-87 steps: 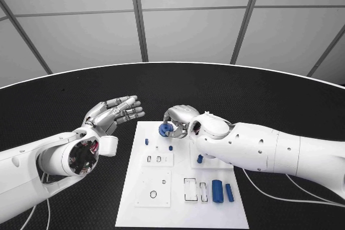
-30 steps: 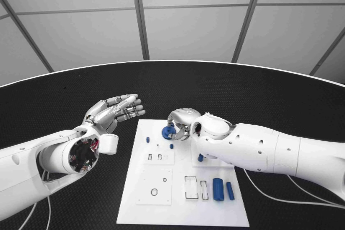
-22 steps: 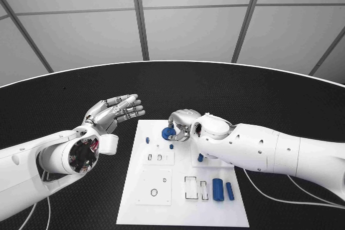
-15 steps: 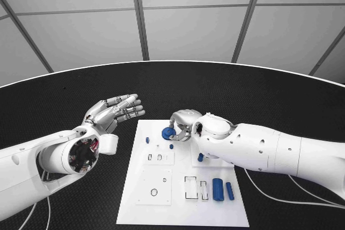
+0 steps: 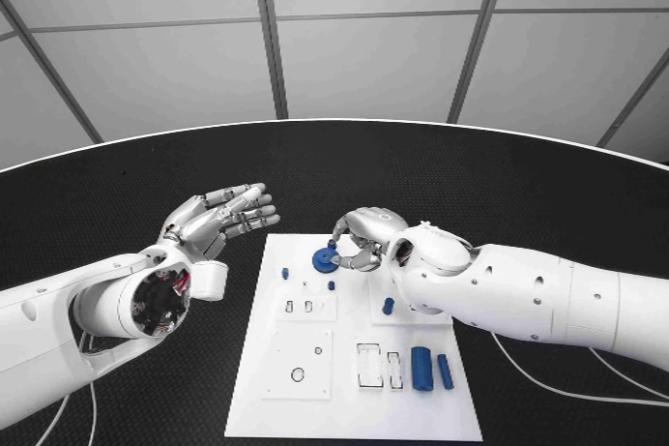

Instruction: Assemble the parts on the task board

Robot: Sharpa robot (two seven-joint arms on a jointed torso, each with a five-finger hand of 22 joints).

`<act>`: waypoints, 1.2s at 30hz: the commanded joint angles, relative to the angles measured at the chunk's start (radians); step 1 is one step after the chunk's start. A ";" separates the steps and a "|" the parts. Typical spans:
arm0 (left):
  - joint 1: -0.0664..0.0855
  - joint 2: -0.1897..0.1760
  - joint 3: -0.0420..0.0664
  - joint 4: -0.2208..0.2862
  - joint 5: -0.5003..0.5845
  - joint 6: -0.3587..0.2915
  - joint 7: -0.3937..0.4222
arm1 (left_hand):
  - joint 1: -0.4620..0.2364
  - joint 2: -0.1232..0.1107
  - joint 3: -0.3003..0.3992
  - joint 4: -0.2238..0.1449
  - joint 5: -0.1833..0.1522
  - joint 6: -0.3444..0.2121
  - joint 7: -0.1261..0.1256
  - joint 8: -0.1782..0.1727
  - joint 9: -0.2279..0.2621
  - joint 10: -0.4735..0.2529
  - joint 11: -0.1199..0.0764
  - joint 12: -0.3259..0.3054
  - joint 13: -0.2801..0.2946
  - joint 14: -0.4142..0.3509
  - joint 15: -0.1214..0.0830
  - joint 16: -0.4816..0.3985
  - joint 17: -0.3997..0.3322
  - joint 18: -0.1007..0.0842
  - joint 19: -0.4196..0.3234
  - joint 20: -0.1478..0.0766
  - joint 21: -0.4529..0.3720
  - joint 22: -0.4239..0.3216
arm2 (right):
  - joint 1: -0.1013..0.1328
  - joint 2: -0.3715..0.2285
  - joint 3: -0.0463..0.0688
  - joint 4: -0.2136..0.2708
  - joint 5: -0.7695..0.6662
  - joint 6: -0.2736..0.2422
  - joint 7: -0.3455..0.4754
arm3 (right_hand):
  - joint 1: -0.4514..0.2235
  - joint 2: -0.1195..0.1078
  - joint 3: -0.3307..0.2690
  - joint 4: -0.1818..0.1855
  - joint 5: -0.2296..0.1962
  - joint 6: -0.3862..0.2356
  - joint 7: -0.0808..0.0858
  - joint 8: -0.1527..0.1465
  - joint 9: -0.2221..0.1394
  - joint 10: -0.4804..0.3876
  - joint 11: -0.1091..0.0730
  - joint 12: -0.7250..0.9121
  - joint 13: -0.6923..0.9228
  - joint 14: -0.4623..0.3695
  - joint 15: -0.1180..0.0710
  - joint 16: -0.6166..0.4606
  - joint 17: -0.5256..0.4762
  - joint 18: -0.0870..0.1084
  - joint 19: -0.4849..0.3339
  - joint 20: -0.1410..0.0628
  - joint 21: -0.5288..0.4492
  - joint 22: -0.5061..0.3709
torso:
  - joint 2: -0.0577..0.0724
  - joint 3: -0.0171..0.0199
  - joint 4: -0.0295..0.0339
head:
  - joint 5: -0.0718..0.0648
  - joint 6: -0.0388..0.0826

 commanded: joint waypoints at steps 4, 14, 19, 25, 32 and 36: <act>0.000 0.002 0.000 -0.009 0.000 0.002 0.000 | -0.005 -0.007 0.006 -0.002 -0.003 -0.005 0.045 -0.007 -0.001 -0.005 0.000 -0.004 -0.001 -0.004 0.005 -0.006 0.001 0.011 -0.003 0.002 0.005 -0.001 | 0.000 -0.175 -0.001 0.102 0.167 -0.108 0.130 | 0.024 0.009 0.012 -0.022 -0.012 0.026 -0.008 0.004 0.005 0.096 -0.004 0.000 0.254 0.095 -0.011 0.000 0.225 -0.004 0.086 -0.003 -0.009 0.226 | -0.007 0.0024 -0.0123 | 0.002 0.005; -0.001 0.018 0.000 -0.030 0.000 0.013 0.000 | -0.005 -0.007 0.008 -0.004 -0.003 -0.005 0.045 -0.007 -0.001 -0.006 0.000 -0.004 -0.001 -0.004 0.005 -0.007 0.001 0.011 -0.004 0.002 0.004 -0.002 | -0.002 -0.385 -0.009 0.116 0.428 -0.135 0.364 | 0.068 -0.017 0.010 -0.055 -0.043 0.038 -0.023 0.002 0.006 0.085 -0.017 -0.013 0.242 0.094 -0.035 -0.002 0.220 0.000 0.079 -0.025 -0.021 0.215 | -0.015 0.0106 -0.0272 | -0.009 0.013; -0.001 0.023 0.000 -0.036 0.000 0.017 -0.001 | -0.005 -0.007 0.008 -0.004 -0.003 -0.005 0.045 -0.007 -0.001 -0.006 0.000 -0.004 -0.001 -0.004 0.005 -0.007 0.001 0.011 -0.004 0.002 0.004 -0.002 | -0.036 -0.436 -0.014 0.101 0.449 -0.140 0.394 | 0.076 -0.023 0.004 -0.059 -0.041 0.031 -0.021 -0.004 0.004 0.083 -0.017 -0.016 0.240 0.095 -0.036 -0.001 0.223 -0.001 0.079 -0.028 -0.021 0.215 | -0.015 0.0167 -0.0313 | -0.017 0.011; -0.001 0.026 0.000 -0.040 0.000 0.019 -0.001 | -0.005 -0.007 0.008 -0.004 -0.003 -0.005 0.045 -0.007 -0.001 -0.006 0.000 -0.004 -0.001 -0.004 0.005 -0.007 0.001 0.011 -0.004 0.002 0.004 -0.002 | -0.074 -0.453 -0.016 0.073 0.457 -0.143 0.406 | 0.081 -0.023 0.003 -0.061 -0.040 0.026 -0.019 -0.008 0.003 0.083 -0.016 -0.016 0.240 0.095 -0.035 0.000 0.225 -0.001 0.080 -0.028 -0.020 0.217 | -0.014 0.0187 -0.0299 | -0.017 0.011; -0.001 0.027 -0.001 -0.044 0.000 0.019 0.000 | -0.005 -0.007 0.008 -0.004 -0.003 -0.005 0.045 -0.007 -0.001 -0.006 0.000 -0.004 -0.001 -0.004 0.005 -0.007 0.001 0.011 -0.004 0.002 0.004 -0.002 | -0.086 -0.434 -0.017 0.049 0.458 -0.130 0.392 | 0.085 -0.022 0.003 -0.063 -0.039 0.023 -0.018 -0.010 0.002 0.086 -0.015 -0.012 0.243 0.097 -0.034 0.001 0.231 -0.002 0.082 -0.028 -0.017 0.219 | -0.014 0.0158 -0.0279 | -0.017 0.007; -0.001 0.027 -0.001 -0.044 0.000 0.019 0.000 | -0.005 -0.007 0.008 -0.004 -0.003 -0.005 0.045 -0.007 -0.001 -0.006 0.000 -0.004 -0.001 -0.004 0.005 -0.007 0.001 0.011 -0.004 0.002 0.004 -0.002 | -0.088 -0.417 -0.017 0.035 0.459 -0.121 0.376 | 0.099 -0.017 0.008 -0.070 -0.031 0.023 -0.016 -0.013 0.002 0.088 -0.014 -0.010 0.245 0.098 -0.032 0.002 0.234 -0.003 0.083 -0.027 -0.015 0.221 | -0.014 0.0145 -0.0281 | -0.020 0.005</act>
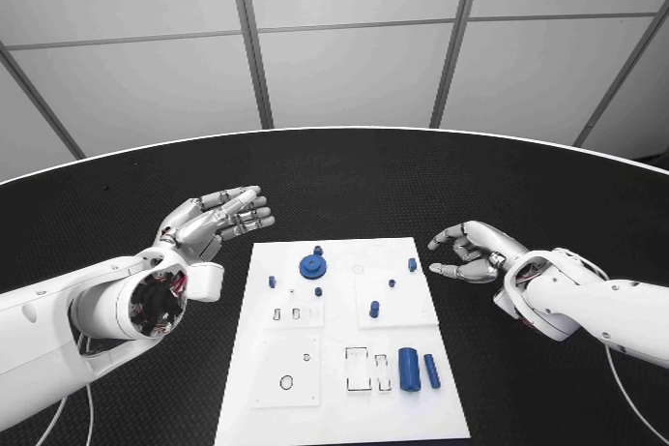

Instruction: Assemble the parts on the task board

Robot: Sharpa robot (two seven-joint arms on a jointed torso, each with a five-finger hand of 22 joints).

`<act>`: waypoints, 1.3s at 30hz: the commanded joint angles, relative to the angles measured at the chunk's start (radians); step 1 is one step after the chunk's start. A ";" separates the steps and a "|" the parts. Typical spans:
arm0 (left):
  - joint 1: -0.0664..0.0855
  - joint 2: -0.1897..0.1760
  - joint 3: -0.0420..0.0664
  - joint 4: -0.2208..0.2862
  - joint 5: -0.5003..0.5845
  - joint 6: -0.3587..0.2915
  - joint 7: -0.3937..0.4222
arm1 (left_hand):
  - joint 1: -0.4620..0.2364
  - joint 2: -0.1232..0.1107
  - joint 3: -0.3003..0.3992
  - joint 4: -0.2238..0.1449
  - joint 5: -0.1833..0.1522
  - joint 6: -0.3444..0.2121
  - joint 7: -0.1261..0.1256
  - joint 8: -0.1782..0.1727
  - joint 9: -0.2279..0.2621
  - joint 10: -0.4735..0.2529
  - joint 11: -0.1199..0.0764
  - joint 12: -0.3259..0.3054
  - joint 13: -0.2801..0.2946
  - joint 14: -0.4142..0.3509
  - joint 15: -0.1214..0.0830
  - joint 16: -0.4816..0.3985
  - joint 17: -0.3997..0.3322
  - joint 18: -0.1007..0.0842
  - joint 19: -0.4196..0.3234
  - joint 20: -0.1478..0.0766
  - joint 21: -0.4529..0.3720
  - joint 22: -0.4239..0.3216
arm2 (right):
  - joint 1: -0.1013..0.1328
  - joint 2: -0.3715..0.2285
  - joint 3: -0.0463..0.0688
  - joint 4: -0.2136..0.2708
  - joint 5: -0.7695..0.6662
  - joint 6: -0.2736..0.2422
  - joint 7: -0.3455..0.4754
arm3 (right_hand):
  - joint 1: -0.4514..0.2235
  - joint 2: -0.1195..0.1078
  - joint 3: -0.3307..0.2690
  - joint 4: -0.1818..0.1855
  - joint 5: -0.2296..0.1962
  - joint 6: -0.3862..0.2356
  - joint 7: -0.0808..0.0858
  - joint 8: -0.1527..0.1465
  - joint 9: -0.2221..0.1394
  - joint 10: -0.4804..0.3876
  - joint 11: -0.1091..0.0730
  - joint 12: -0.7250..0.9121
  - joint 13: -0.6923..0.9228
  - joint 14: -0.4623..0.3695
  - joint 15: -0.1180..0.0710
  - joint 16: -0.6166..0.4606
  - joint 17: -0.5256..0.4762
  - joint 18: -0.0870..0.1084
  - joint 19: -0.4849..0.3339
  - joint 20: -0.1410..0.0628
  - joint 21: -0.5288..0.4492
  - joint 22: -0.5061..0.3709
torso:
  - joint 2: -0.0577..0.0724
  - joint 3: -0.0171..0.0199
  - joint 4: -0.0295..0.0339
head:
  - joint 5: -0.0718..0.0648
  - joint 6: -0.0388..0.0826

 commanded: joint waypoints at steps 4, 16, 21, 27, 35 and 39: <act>0.000 -0.002 0.000 0.001 0.000 -0.001 0.000 | -0.005 -0.007 0.004 0.000 -0.003 -0.005 0.045 -0.003 -0.001 -0.006 0.000 -0.004 -0.001 -0.004 0.005 -0.004 0.002 0.011 -0.004 0.002 0.004 -0.001 | -0.001 0.023 0.000 -0.015 0.000 0.007 -0.023 | 0.016 0.003 0.005 -0.007 0.013 -0.002 0.003 -0.004 -0.001 0.093 0.000 0.005 0.249 0.098 -0.003 0.003 0.238 -0.004 0.084 -0.007 0.006 0.225 | 0.001 -0.0030 0.0019 | -0.002 -0.006; 0.000 -0.004 0.000 0.003 0.000 -0.002 0.000 | -0.005 -0.007 0.004 0.000 -0.003 -0.005 0.045 -0.003 -0.001 -0.006 0.000 -0.004 -0.001 -0.004 0.005 -0.004 0.002 0.011 -0.004 0.002 0.004 -0.001 | -0.002 0.063 0.000 -0.037 0.000 0.012 -0.056 | 0.018 0.009 0.010 -0.008 0.018 0.003 0.003 -0.003 0.000 0.096 0.001 0.009 0.253 0.099 -0.003 0.005 0.243 -0.005 0.087 -0.006 0.011 0.231 | 0.000 -0.0025 0.0002 | 0.001 -0.013; 0.000 -0.005 0.000 0.004 0.000 -0.003 0.000 | -0.005 -0.007 0.004 0.000 -0.003 -0.005 0.045 -0.003 -0.001 -0.006 0.000 -0.004 -0.001 -0.004 0.005 -0.004 0.002 0.011 -0.004 0.002 0.004 -0.001 | -0.002 0.072 0.000 -0.042 0.000 0.018 -0.062 | 0.022 0.012 0.015 -0.010 0.020 0.007 0.003 -0.003 0.000 0.098 0.001 0.011 0.255 0.100 -0.003 0.005 0.245 -0.005 0.087 -0.006 0.011 0.231 | 0.000 -0.0024 0.0005 | 0.002 -0.016; 0.000 -0.006 0.000 0.005 0.000 -0.003 0.000 | -0.005 -0.008 0.008 -0.004 -0.003 -0.005 0.045 -0.003 -0.002 -0.006 0.000 -0.003 0.000 -0.004 0.005 -0.005 0.002 0.011 -0.005 0.002 0.005 -0.002 | -0.002 0.087 0.000 -0.051 0.000 0.026 -0.068 | 0.027 0.016 0.025 -0.015 0.022 0.015 0.002 -0.002 0.001 0.100 0.000 0.013 0.256 0.100 -0.005 0.006 0.246 -0.006 0.088 -0.007 0.013 0.233 | 0.000 -0.0021 -0.0005 | 0.003 -0.018; 0.000 -0.008 0.000 0.008 0.000 -0.004 -0.001 | -0.005 -0.008 0.008 -0.004 -0.003 -0.005 0.045 -0.003 -0.002 -0.006 0.000 -0.003 0.000 -0.004 0.005 -0.005 0.002 0.011 -0.005 0.002 0.005 -0.002 | -0.002 0.098 0.000 -0.060 0.000 0.046 -0.078 | 0.032 0.018 0.032 -0.021 0.023 0.020 0.000 -0.001 0.001 0.102 -0.002 0.016 0.259 0.101 -0.006 0.006 0.248 -0.006 0.089 -0.008 0.014 0.234 | 0.000 -0.0028 -0.0005 | 0.006 -0.020; 0.000 -0.009 0.000 0.009 0.000 -0.004 -0.001 | -0.005 -0.008 0.008 -0.004 -0.003 -0.005 0.045 -0.003 -0.002 -0.006 0.000 -0.003 0.000 -0.004 0.005 -0.005 0.002 0.011 -0.005 0.002 0.005 -0.002 | -0.002 0.102 0.000 -0.063 0.000 0.050 -0.082 | 0.034 0.018 0.036 -0.023 0.024 0.024 0.000 -0.001 0.001 0.103 -0.002 0.017 0.260 0.101 -0.007 0.007 0.249 -0.007 0.090 -0.009 0.015 0.236 | 0.000 -0.0033 -0.0010 | 0.008 -0.021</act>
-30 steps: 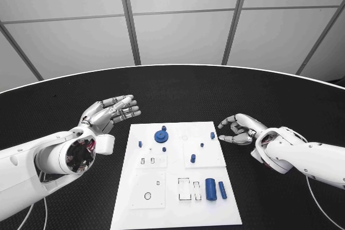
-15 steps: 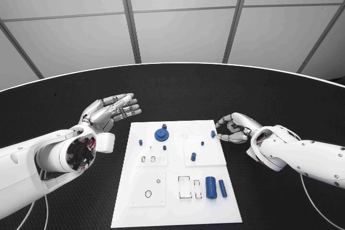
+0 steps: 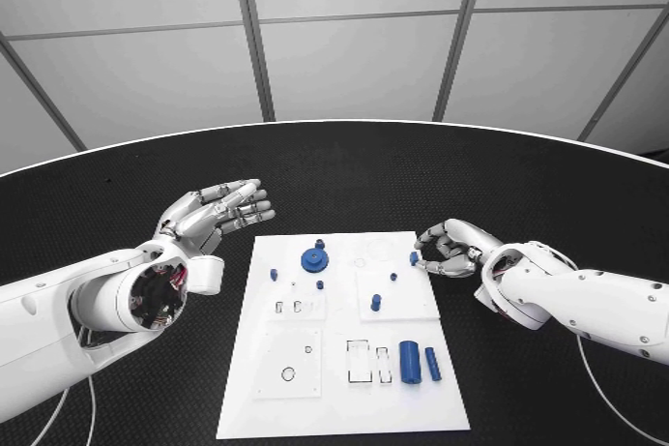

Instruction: Assemble the parts on the task board

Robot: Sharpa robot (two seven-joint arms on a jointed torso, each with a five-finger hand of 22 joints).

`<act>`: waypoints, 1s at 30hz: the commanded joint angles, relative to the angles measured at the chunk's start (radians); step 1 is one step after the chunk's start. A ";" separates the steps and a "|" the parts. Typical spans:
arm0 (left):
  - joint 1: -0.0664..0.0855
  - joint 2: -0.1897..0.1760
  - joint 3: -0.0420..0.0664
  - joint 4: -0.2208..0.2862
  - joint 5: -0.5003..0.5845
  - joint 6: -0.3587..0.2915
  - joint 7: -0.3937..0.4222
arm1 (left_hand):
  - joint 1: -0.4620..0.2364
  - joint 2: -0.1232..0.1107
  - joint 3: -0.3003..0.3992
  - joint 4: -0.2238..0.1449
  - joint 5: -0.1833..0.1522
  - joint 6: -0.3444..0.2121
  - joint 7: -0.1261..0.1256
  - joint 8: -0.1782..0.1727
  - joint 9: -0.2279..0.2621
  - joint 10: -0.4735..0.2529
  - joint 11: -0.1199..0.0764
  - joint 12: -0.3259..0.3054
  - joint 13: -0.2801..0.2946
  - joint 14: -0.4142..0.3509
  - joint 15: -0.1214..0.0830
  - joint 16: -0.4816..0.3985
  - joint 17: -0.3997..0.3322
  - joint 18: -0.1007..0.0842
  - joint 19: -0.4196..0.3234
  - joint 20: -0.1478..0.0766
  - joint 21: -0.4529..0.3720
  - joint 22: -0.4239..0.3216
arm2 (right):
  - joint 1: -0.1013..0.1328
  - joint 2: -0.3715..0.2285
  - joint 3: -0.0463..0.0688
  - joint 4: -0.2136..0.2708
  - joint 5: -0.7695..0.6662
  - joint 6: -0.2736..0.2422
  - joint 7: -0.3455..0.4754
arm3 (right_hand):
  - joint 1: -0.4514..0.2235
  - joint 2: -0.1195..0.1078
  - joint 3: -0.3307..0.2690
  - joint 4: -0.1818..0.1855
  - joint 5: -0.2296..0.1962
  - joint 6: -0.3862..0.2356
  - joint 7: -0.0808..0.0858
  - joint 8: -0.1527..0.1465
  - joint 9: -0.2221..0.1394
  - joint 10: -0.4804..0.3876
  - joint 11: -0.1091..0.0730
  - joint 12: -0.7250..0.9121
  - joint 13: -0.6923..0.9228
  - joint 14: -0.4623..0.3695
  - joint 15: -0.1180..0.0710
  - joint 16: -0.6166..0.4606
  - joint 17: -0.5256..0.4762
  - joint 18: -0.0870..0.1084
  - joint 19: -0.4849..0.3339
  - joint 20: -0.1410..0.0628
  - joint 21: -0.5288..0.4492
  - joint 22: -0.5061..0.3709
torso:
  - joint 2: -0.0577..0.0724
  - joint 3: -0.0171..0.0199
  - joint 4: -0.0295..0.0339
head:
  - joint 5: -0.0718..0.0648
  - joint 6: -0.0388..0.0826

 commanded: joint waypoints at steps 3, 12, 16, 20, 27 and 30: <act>0.000 -0.001 0.000 0.001 0.000 0.000 0.000 | -0.005 -0.008 0.004 0.000 -0.003 -0.005 0.045 -0.003 -0.002 -0.006 0.000 -0.003 -0.001 -0.004 0.005 -0.005 0.001 0.011 -0.005 0.002 0.005 -0.001 | 0.000 0.005 0.000 -0.003 0.000 0.003 -0.003 | 0.008 0.002 0.011 -0.002 0.005 0.011 -0.001 -0.001 0.001 0.103 -0.002 0.006 0.260 0.101 -0.007 0.007 0.250 -0.007 0.090 -0.009 0.007 0.237 | -0.001 0.0003 0.0000 | 0.003 -0.002; 0.000 -0.003 0.000 0.003 0.000 0.000 0.000 | -0.005 -0.008 0.004 0.000 -0.003 -0.005 0.045 -0.003 -0.002 -0.006 0.000 -0.003 -0.001 -0.004 0.005 -0.005 0.001 0.011 -0.005 0.002 0.005 -0.001 | 0.000 0.016 0.000 -0.008 0.000 0.007 -0.008 | 0.010 0.008 0.023 -0.006 0.006 0.022 -0.003 0.001 0.002 0.105 -0.004 0.009 0.262 0.101 -0.009 0.007 0.251 -0.008 0.092 -0.011 0.009 0.239 | 0.000 0.0007 -0.0005 | 0.003 -0.003; 0.000 -0.003 0.000 0.004 0.000 0.000 0.000 | -0.006 -0.008 0.006 -0.002 -0.003 -0.005 0.045 -0.004 -0.002 -0.007 0.000 -0.004 0.000 -0.004 0.005 -0.006 0.001 0.012 -0.006 0.002 0.005 -0.001 | 0.000 0.020 0.000 -0.011 0.000 0.009 -0.010 | 0.010 0.008 0.023 -0.006 0.006 0.022 -0.003 0.001 0.002 0.105 -0.004 0.009 0.262 0.101 -0.009 0.007 0.251 -0.008 0.092 -0.011 0.009 0.239 | 0.000 0.0011 -0.0010 | 0.004 -0.003; 0.000 -0.004 0.000 0.005 0.000 0.000 0.000 | -0.006 -0.008 0.006 -0.002 -0.003 -0.005 0.045 -0.004 -0.002 -0.007 0.000 -0.004 0.000 -0.004 0.005 -0.006 0.001 0.012 -0.006 0.002 0.005 -0.001 | 0.000 0.024 0.000 -0.014 0.000 0.012 -0.013 | 0.010 0.010 0.027 -0.007 0.006 0.026 -0.004 0.001 0.002 0.106 -0.005 0.009 0.263 0.101 -0.010 0.007 0.252 -0.008 0.093 -0.012 0.011 0.241 | 0.001 0.0011 0.0003 | 0.003 -0.004; 0.000 -0.006 0.000 0.007 0.000 -0.001 -0.001 | -0.006 -0.008 0.006 -0.002 -0.003 -0.005 0.045 -0.004 -0.002 -0.007 0.000 -0.004 0.000 -0.004 0.005 -0.006 0.001 0.012 -0.006 0.002 0.005 -0.001 | 0.000 0.028 0.000 -0.018 0.000 0.018 -0.019 | 0.009 0.016 0.036 -0.010 0.007 0.037 -0.005 0.004 0.003 0.106 -0.006 0.009 0.263 0.101 -0.012 0.007 0.253 -0.008 0.093 -0.013 0.012 0.241 | 0.000 0.0009 0.0001 | 0.005 -0.008; 0.000 -0.007 0.000 0.007 0.000 -0.001 -0.001 | -0.006 -0.008 0.006 -0.002 -0.003 -0.005 0.045 -0.004 -0.002 -0.007 0.000 -0.004 0.000 -0.004 0.005 -0.006 0.001 0.012 -0.006 0.002 0.005 -0.001 | 0.000 0.029 0.000 -0.019 0.000 0.019 -0.020 | 0.010 0.019 0.042 -0.013 0.007 0.043 -0.007 0.006 0.004 0.106 -0.007 0.009 0.263 0.102 -0.013 0.008 0.254 -0.009 0.094 -0.014 0.013 0.243 | 0.000 0.0015 -0.0007 | 0.006 -0.009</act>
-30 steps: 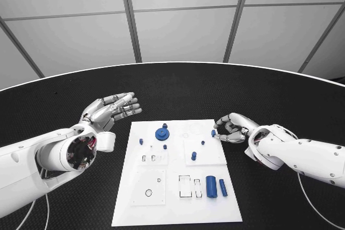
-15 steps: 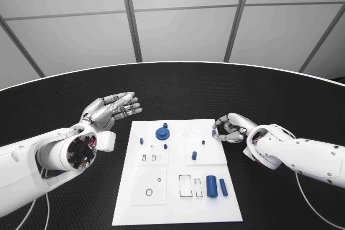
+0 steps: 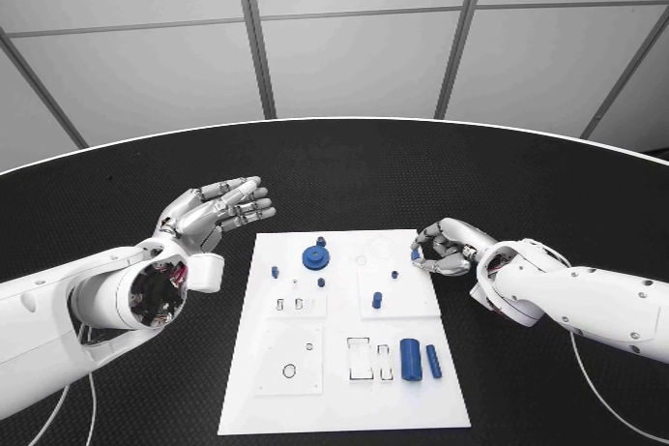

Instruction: Assemble the parts on the task board

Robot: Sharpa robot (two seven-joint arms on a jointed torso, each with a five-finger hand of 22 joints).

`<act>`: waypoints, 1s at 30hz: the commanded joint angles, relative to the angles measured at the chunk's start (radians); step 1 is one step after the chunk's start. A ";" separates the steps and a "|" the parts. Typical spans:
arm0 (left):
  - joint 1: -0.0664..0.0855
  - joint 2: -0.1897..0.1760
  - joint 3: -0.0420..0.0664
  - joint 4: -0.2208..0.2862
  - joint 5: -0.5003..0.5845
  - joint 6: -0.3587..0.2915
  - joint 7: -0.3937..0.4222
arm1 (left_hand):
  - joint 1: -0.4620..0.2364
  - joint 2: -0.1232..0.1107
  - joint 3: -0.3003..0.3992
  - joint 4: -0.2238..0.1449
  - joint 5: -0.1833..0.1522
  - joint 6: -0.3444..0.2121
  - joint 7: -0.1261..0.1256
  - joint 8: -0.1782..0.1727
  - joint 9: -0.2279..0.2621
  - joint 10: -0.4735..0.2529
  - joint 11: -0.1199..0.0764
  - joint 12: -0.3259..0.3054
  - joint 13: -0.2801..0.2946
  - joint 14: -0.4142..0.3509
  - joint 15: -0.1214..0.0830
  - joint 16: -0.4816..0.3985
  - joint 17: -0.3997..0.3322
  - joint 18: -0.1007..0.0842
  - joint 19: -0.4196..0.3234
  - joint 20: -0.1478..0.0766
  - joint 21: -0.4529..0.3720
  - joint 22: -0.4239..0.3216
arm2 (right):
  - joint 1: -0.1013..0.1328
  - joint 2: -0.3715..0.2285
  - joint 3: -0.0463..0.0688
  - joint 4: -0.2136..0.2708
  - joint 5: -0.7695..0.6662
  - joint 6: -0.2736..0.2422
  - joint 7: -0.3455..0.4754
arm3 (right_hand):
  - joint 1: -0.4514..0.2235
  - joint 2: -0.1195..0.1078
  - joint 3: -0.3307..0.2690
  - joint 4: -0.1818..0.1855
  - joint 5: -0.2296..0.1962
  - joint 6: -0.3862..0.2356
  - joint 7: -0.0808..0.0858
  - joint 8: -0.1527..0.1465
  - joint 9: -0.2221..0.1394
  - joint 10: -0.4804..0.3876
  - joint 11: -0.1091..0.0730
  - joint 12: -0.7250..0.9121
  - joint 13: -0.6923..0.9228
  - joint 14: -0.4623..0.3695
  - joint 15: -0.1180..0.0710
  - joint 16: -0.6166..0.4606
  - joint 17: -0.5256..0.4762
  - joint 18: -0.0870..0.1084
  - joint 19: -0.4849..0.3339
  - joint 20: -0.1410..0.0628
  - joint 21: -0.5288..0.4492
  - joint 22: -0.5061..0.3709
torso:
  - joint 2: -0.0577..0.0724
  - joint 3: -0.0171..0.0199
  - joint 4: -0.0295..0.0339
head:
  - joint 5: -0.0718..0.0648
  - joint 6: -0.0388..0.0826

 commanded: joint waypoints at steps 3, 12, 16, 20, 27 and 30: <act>0.000 -0.001 0.000 0.000 0.000 0.000 0.000 | -0.002 -0.004 0.006 -0.002 -0.003 -0.005 0.045 -0.004 -0.001 -0.006 0.000 -0.004 0.000 -0.004 0.005 -0.006 0.002 0.012 -0.006 0.003 0.005 -0.002 | 0.000 0.002 0.000 -0.001 0.000 0.002 -0.001 | -0.002 0.014 0.010 -0.002 0.003 0.014 -0.002 0.008 0.003 0.106 -0.008 0.005 0.263 0.102 -0.007 0.002 0.254 -0.009 0.094 -0.008 0.004 0.243 | 0.000 0.0007 -0.0015 | 0.001 -0.002; 0.000 -0.002 0.000 0.001 0.000 0.000 -0.001 | -0.002 -0.004 0.006 -0.002 -0.003 -0.005 0.045 -0.004 -0.001 -0.006 0.000 -0.004 0.000 -0.004 0.005 -0.006 0.002 0.012 -0.006 0.003 0.005 -0.002 | 0.000 0.004 0.000 -0.004 0.000 0.005 -0.005 | -0.006 0.030 0.028 -0.009 -0.001 0.042 -0.009 0.017 0.008 0.106 -0.014 0.005 0.263 0.102 -0.010 0.002 0.255 -0.010 0.096 -0.011 0.007 0.246 | -0.001 0.0004 -0.0003 | 0.003 -0.005; 0.000 -0.002 0.000 0.002 0.000 0.001 -0.001 | -0.002 -0.004 0.006 -0.002 -0.003 -0.005 0.045 -0.004 -0.001 -0.006 0.000 -0.004 0.000 -0.004 0.005 -0.006 0.002 0.012 -0.006 0.003 0.005 -0.002 | 0.000 0.005 0.000 -0.005 0.000 0.003 -0.007 | -0.008 0.034 0.031 -0.011 -0.001 0.049 -0.011 0.020 0.009 0.106 -0.016 0.005 0.263 0.102 -0.011 0.002 0.255 -0.010 0.097 -0.012 0.009 0.248 | 0.000 0.0004 -0.0010 | 0.003 -0.006; 0.000 -0.002 0.000 0.002 0.000 0.001 -0.001 | -0.002 -0.004 0.006 -0.002 -0.003 -0.005 0.045 -0.004 -0.001 -0.006 0.000 -0.004 0.000 -0.004 0.005 -0.006 0.002 0.012 -0.006 0.003 0.005 -0.002 | 0.000 0.007 0.000 -0.006 0.000 -0.003 -0.012 | -0.009 0.040 0.037 -0.018 -0.003 0.064 -0.017 0.027 0.014 0.106 -0.021 0.005 0.263 0.102 -0.014 0.003 0.256 -0.011 0.098 -0.014 0.011 0.250 | -0.001 0.0006 -0.0017 | 0.003 -0.005; 0.000 -0.004 0.000 0.003 0.000 0.001 -0.002 | -0.002 -0.004 0.006 -0.002 -0.003 -0.005 0.045 -0.004 -0.001 -0.006 0.000 -0.004 0.000 -0.004 0.005 -0.006 0.002 0.012 -0.006 0.003 0.005 -0.002 | 0.000 0.007 0.000 -0.002 0.000 -0.019 -0.017 | -0.010 0.053 0.047 -0.027 -0.002 0.078 -0.023 0.035 0.020 0.106 -0.028 0.005 0.263 0.103 -0.016 0.003 0.258 -0.013 0.102 -0.017 0.017 0.257 | -0.001 0.0006 -0.0010 | 0.004 -0.006; 0.000 -0.004 0.000 0.002 0.000 0.001 -0.002 | -0.002 -0.004 0.006 -0.002 -0.003 -0.005 0.045 -0.004 -0.001 -0.006 0.000 -0.004 0.000 -0.004 0.005 -0.006 0.002 0.012 -0.006 0.003 0.005 -0.002 | 0.000 0.004 0.000 0.007 0.000 -0.028 -0.018 | -0.010 0.058 0.050 -0.031 0.000 0.082 -0.024 0.038 0.023 0.106 -0.030 0.005 0.263 0.103 -0.016 0.003 0.259 -0.014 0.103 -0.017 0.019 0.259 | -0.001 0.0012 -0.0011 | 0.005 -0.006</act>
